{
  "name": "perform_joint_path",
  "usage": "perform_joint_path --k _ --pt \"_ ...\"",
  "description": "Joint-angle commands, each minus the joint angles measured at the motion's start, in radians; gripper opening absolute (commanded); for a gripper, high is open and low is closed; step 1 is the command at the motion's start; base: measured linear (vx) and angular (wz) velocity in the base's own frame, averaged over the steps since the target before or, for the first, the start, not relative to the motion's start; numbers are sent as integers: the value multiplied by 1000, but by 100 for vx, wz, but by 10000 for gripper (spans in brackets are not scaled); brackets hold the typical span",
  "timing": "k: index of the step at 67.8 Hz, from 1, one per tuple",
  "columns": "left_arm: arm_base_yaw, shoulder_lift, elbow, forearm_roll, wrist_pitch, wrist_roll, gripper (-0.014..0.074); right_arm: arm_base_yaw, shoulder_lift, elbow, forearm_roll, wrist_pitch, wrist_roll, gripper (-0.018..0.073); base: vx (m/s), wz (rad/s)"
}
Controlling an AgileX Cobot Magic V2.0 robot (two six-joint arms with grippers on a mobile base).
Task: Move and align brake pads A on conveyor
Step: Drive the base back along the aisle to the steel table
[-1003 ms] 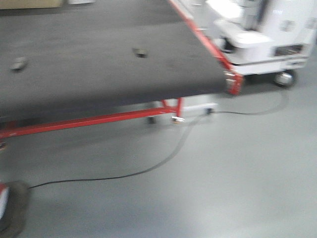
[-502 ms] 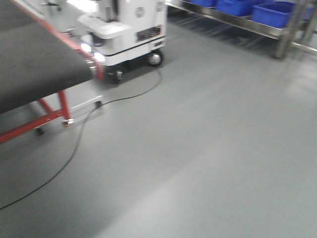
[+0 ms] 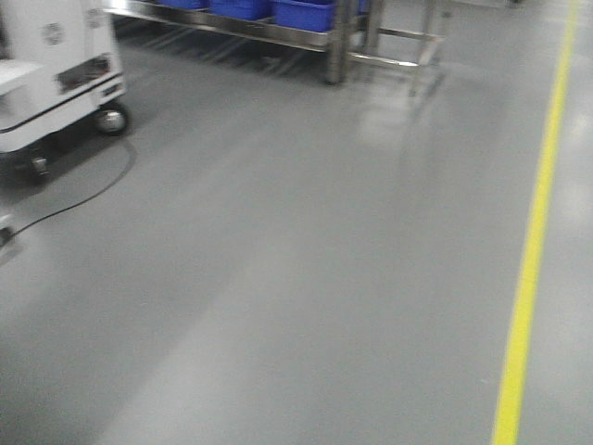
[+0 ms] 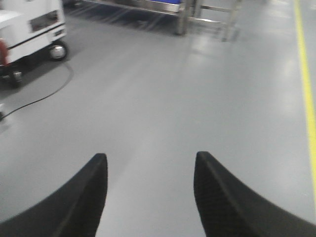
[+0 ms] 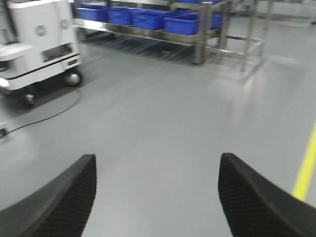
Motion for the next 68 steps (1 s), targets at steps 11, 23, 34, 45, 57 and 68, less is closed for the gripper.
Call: perform_joint_path --k 11,23,34,45,57,68 --pt "-3 11 -23 -5 -71 -4 372 -5 11 -26 -7 -73 0 505 -3 -83" --pt "-3 11 -23 -5 -71 -4 372 -5 11 -26 -7 -73 0 505 0 -83" --pt "-3 11 -23 -5 -71 -4 372 -5 11 -26 -7 -73 0 505 4 -77" --pt "-3 11 -23 -5 -71 -4 372 -5 11 -26 -7 -73 0 505 8 -70" --pt "-3 11 -23 -5 -71 -4 372 -5 11 -26 -7 -73 0 505 11 -58" --pt "-3 11 -23 -5 -71 -4 372 -5 11 -26 -7 -73 0 505 16 -35"
